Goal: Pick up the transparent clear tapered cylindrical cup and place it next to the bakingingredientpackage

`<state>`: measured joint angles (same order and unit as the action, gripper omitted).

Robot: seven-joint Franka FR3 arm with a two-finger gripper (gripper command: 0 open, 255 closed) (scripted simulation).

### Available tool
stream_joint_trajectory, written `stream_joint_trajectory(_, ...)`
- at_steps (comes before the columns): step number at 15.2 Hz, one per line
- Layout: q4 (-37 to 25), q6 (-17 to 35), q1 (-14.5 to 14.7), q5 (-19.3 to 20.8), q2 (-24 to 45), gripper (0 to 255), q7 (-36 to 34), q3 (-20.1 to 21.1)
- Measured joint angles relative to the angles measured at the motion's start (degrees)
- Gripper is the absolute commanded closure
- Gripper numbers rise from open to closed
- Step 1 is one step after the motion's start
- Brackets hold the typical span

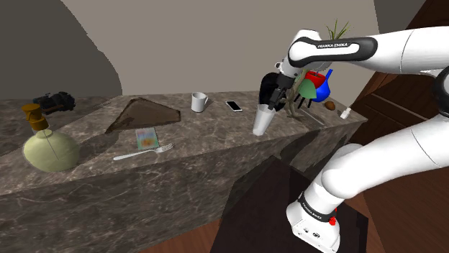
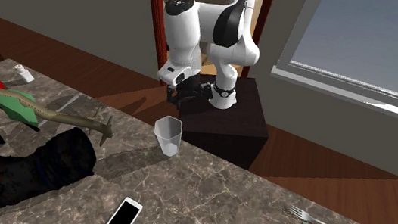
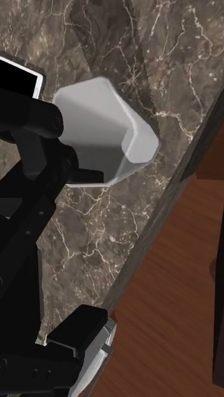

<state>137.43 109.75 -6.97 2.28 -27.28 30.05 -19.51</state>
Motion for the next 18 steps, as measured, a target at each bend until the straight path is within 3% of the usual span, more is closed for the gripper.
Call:
stream_joint_trajectory(6, -4.6, 6.0, -0.5, -1.7, 10.5, 0, 7.9, -6.3)
stream_joint_trajectory(10, -10.6, 8.1, -0.7, -5.3, 19.2, 0, 14.1, -10.2)
stream_joint_trajectory(18, -9.2, 13.5, -0.8, -8.2, 24.0, 0, 17.3, -11.2)
